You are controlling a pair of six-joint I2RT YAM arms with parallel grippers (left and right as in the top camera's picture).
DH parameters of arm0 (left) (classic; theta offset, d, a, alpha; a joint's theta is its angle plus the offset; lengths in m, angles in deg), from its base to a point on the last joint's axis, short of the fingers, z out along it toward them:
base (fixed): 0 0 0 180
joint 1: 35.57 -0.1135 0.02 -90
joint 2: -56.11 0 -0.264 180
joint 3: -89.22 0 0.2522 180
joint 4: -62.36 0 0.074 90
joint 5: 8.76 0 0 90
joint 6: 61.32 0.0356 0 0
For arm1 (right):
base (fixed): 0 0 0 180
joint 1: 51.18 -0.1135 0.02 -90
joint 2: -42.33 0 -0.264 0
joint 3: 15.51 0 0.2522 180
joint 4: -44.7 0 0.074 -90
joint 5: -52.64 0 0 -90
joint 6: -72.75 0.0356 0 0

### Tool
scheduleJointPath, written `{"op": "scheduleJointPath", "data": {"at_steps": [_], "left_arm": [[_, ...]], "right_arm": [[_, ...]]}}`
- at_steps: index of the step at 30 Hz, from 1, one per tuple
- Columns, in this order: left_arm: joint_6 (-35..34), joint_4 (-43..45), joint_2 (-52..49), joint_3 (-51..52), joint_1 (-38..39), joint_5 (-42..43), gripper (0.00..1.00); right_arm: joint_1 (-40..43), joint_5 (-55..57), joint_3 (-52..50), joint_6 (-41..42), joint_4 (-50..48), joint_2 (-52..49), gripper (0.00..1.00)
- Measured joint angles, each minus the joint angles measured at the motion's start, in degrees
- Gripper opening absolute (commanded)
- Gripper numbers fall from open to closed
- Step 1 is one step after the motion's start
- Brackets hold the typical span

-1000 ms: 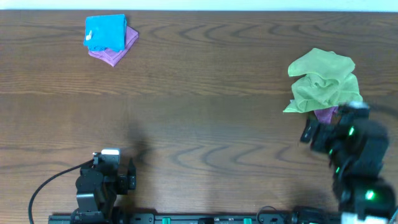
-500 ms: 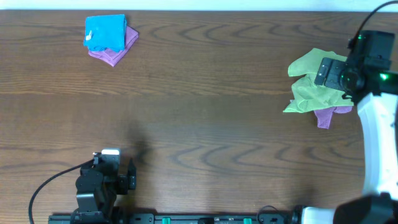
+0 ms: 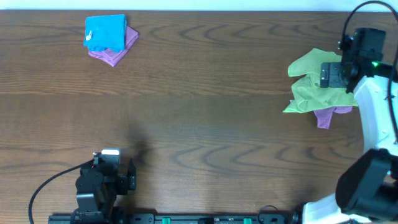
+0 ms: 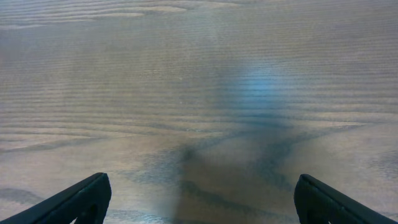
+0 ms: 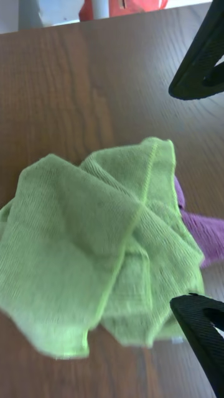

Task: Fold the cloth
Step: 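Reach the right gripper to the crumpled lime-green towel and grasp it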

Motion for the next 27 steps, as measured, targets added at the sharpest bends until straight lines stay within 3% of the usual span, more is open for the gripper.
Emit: {"op": "scheduleJointPath", "data": {"at_steps": [11, 27], "left_arm": [[0.00, 0.00, 0.00, 0.00, 0.00, -0.02, 0.95], [0.00, 0.00, 0.00, 0.00, 0.00, -0.02, 0.95]], "right_arm": [[1.16, -1.95, 0.02, -12.81, -6.67, -8.85, 0.92], [4.70, 2.03, 0.02, -16.11, -8.15, -8.85, 0.86]]}}
